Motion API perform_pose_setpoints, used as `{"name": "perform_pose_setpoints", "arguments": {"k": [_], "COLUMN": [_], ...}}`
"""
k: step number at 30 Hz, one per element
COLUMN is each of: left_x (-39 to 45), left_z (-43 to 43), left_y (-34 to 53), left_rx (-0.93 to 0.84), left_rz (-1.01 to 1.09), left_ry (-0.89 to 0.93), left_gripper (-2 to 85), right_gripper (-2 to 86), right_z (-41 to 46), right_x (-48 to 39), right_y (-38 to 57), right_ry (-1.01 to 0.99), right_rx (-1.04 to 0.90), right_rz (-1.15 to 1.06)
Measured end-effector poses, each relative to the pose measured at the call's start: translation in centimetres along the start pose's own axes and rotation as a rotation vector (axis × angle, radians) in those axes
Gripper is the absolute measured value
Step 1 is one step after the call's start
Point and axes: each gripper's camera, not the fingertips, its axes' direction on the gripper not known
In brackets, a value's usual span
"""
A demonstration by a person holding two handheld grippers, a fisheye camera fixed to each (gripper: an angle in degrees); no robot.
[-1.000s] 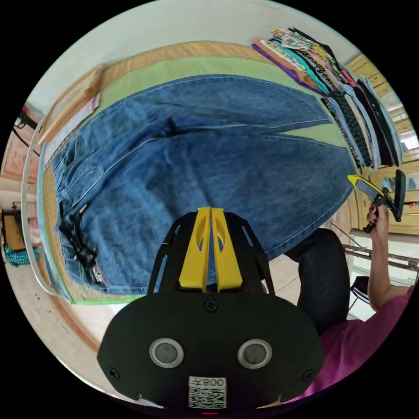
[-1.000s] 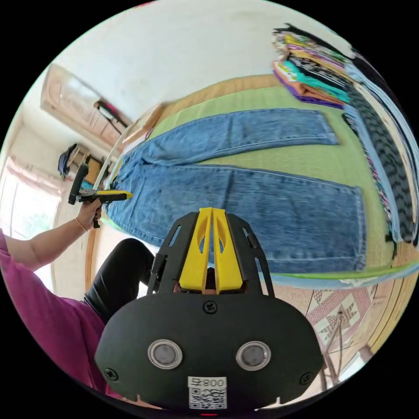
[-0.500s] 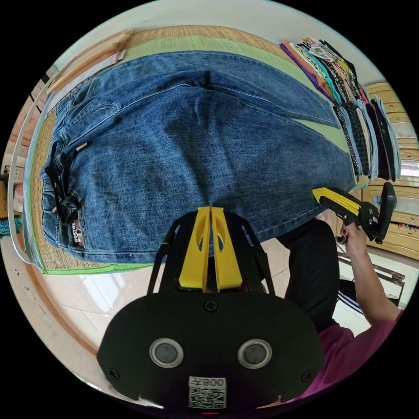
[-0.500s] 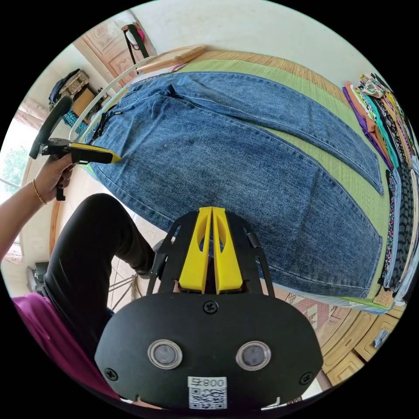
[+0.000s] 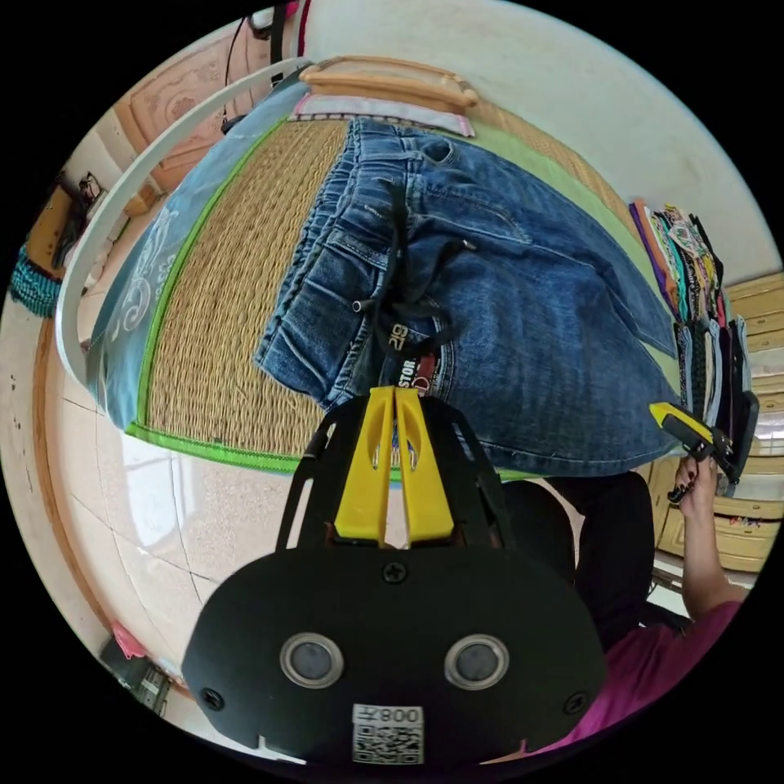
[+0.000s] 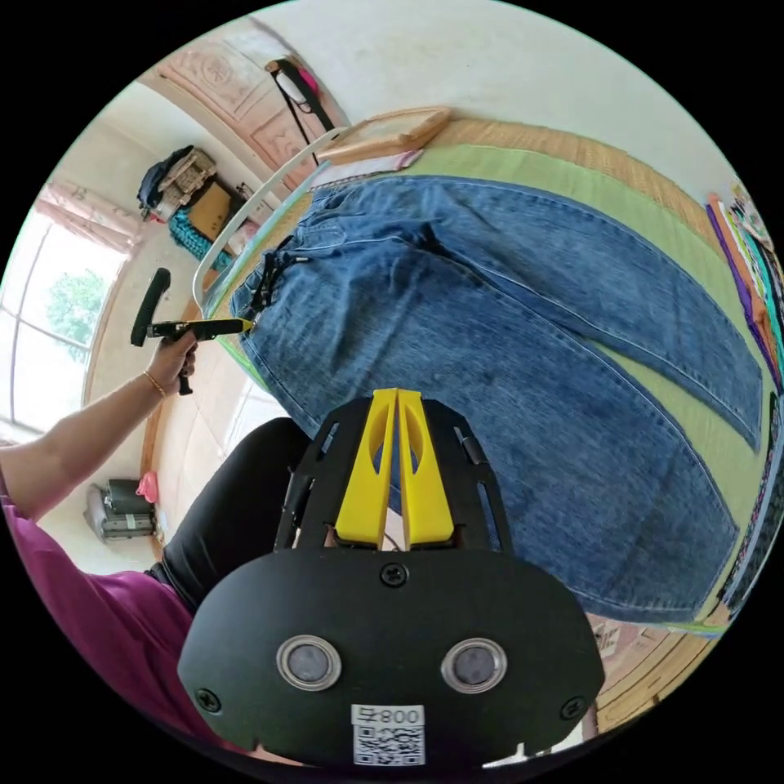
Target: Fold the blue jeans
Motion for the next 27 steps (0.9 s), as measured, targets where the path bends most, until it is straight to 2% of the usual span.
{"name": "perform_pose_setpoints", "arguments": {"k": [5, 10, 13, 17, 20, 23, 27], "left_x": [-2.6, -6.5, -7.8, -9.5, -10.5, -9.4, -6.8], "left_z": [-2.5, -4.6, -7.4, -9.2, -7.4, -7.8, -9.3], "left_y": [0.2, -0.9, -2.0, -5.7, -9.3, -12.2, -15.5], "left_rx": [0.012, 0.015, 0.115, 0.172, 0.09, 0.135, 0.167], "left_rz": [0.055, 0.038, 0.058, 0.063, 0.038, 0.097, 0.226], "left_ry": [-0.002, 0.131, 0.181, 0.128, 0.141, 0.232, 0.245], "left_gripper": [0.0, 0.1, 0.3, 0.7, 0.4, 0.2, 0.1], "right_gripper": [0.1, 0.1, 0.1, 0.1, 0.1, 0.0, 0.0], "right_z": [6.2, 6.1, 6.2, 6.5, 6.6, 6.7, 6.8], "right_x": [-2.8, -1.2, -0.3, 0.0, 0.5, 0.9, 1.2], "right_y": [-2.7, -2.7, -3.8, -4.7, -4.9, -5.1, -5.5], "right_ry": [-0.013, -0.102, -0.146, -0.151, -0.176, -0.189, -0.201], "right_rx": [-0.144, -0.101, -0.132, -0.141, -0.132, -0.123, -0.119], "right_rz": [-0.056, -0.001, 0.0, -0.022, -0.016, -0.011, -0.01]}}
